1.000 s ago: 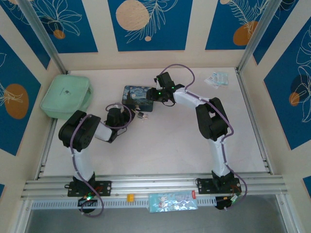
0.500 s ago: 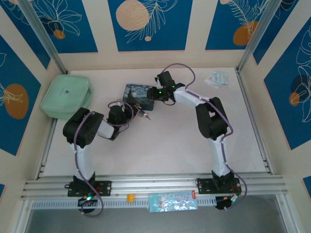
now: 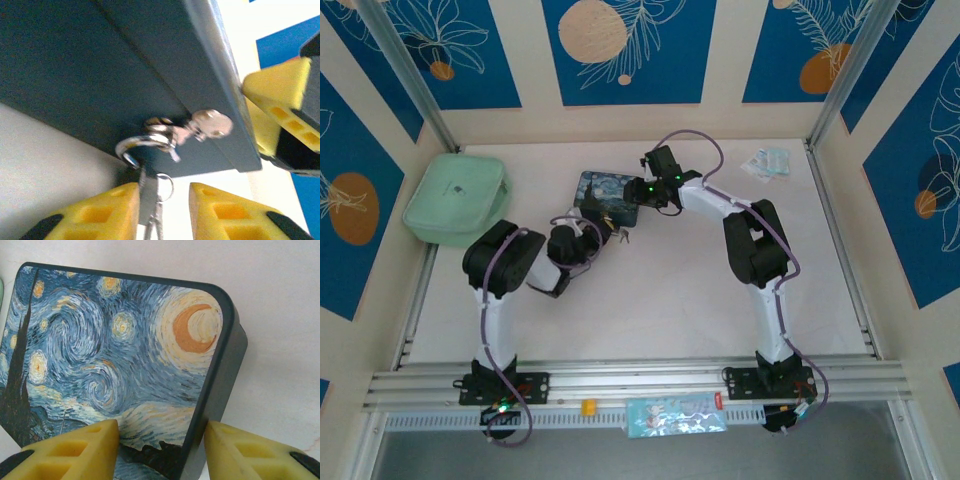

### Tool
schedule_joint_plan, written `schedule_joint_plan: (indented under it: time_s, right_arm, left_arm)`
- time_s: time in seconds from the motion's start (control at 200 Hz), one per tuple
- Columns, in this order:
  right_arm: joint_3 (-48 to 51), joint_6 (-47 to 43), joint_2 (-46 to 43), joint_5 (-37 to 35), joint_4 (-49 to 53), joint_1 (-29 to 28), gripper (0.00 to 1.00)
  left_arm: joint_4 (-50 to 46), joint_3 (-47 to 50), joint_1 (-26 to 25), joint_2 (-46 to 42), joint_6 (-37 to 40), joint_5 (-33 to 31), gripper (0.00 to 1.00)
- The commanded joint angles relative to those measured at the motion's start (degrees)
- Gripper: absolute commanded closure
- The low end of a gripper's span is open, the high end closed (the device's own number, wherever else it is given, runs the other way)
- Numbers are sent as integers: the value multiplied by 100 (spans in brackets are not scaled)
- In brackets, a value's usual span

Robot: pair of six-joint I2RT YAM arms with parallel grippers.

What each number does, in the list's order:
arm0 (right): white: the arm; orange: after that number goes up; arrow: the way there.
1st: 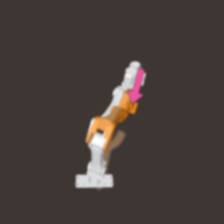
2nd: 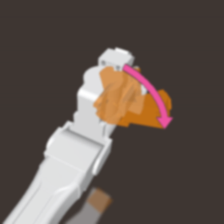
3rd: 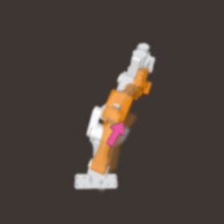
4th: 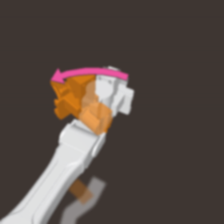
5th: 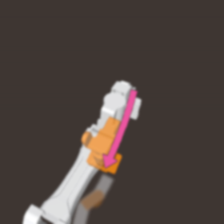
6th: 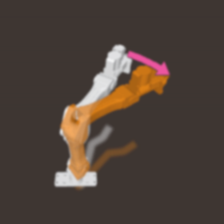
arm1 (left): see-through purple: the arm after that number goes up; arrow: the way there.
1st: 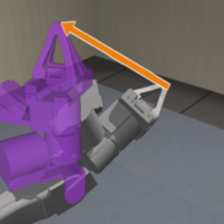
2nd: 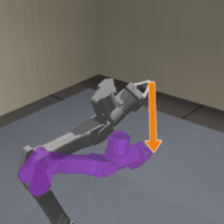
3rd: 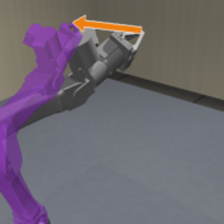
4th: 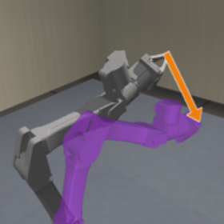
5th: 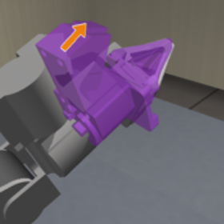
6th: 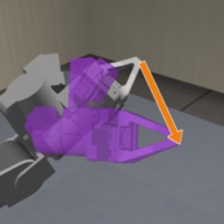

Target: Unlock a padlock with a key

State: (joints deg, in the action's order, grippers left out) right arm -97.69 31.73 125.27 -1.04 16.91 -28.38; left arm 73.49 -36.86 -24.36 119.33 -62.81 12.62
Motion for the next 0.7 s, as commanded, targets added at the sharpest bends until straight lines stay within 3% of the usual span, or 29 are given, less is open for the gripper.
schedule_joint_plan:
  time_s: [0.0, 0.17, 0.3, 0.48, 0.695]
  right_arm:
    - [-184, -109, 230, 199, 439, -62, 50]
    - [-200, -140, 226, 173, 471, -73, 50]
    - [-19, -226, 41, 136, 328, -71, 50]
    - [478, -753, -744, -63, 313, -36, 44]
    - [1424, -1384, -1682, -12, 385, -236, 36]
  left_arm:
    - [-178, 131, -65, -6, 33, 222, 65]
    - [-1344, 59, -70, -223, 78, 57, 57]
    - [-1697, 95, -68, -621, 216, -109, 57]
    - [-2452, 231, 58, -1704, 494, -229, 54]
    - [-3980, -3, 523, -2935, 1053, -203, 40]
